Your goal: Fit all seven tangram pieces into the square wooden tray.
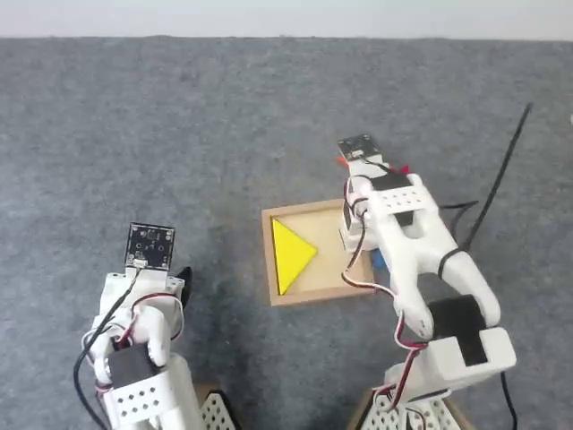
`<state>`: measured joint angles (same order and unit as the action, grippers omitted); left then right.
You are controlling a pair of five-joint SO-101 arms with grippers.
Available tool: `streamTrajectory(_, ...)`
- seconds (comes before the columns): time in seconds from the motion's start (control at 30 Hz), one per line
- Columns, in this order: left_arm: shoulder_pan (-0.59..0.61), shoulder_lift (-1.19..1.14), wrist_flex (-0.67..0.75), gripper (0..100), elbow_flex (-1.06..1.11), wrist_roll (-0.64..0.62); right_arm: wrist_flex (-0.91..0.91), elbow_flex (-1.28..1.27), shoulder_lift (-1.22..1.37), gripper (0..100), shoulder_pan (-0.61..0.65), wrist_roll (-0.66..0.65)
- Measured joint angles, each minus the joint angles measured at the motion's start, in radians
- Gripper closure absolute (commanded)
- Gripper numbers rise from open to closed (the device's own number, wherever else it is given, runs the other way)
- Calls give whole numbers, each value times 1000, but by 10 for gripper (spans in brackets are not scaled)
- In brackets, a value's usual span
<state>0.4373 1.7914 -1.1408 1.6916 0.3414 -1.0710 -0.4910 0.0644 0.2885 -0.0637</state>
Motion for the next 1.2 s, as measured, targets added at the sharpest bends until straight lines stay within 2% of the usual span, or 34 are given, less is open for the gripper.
streamTrajectory(0.07, 0, 0, 0, 719, 0, 0, 0, 0, 0, 757, 34, 0)
streamTrajectory(0.33, 0, 0, 0, 719, 0, 0, 2, -9, 0, 877, 207, 32)
streamTrajectory(0.73, 0, 0, 0, 719, 0, 0, 5, -9, -11, 882, 229, 40)
streamTrajectory(0.97, 0, 0, 0, 719, 0, 0, -38, -9, -204, 876, 104, 21)
streamTrajectory(1.2, 0, 0, 0, 719, 0, 0, -28, -9, -328, 701, -94, -86)
